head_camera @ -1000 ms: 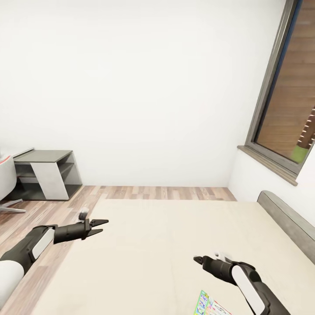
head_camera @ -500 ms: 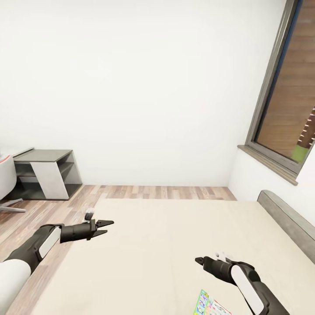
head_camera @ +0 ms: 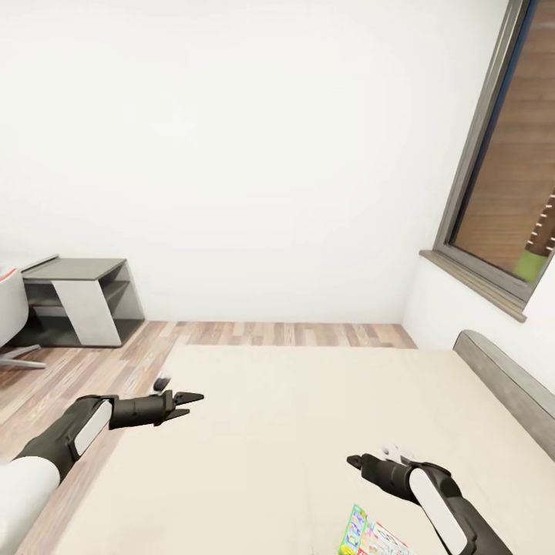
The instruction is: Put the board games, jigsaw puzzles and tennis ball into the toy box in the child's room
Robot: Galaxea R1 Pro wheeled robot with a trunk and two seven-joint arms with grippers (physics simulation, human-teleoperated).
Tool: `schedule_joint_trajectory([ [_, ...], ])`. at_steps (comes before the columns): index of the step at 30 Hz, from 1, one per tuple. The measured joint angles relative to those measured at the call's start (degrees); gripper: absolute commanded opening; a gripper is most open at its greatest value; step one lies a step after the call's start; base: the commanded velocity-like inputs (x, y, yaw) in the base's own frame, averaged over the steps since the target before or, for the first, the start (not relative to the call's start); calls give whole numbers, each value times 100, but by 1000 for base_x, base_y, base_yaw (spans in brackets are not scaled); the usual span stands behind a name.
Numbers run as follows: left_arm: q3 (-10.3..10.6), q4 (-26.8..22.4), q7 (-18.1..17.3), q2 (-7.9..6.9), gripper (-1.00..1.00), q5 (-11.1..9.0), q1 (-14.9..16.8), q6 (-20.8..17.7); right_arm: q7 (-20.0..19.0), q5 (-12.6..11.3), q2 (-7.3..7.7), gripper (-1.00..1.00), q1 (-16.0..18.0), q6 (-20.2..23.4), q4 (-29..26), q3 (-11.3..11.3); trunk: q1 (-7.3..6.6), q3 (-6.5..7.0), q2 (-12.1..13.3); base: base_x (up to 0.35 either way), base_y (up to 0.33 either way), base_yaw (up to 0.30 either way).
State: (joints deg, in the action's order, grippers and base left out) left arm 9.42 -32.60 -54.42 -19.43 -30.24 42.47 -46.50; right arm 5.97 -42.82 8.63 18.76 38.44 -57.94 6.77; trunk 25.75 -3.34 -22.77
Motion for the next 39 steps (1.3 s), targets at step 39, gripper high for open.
schedule_joint_trajectory([
  [39,35,-116,-2636,-268,100,22,-69,761,-4,22,71,100,194,-712,1006,-7,0,-368,-1,0,0,0],
])
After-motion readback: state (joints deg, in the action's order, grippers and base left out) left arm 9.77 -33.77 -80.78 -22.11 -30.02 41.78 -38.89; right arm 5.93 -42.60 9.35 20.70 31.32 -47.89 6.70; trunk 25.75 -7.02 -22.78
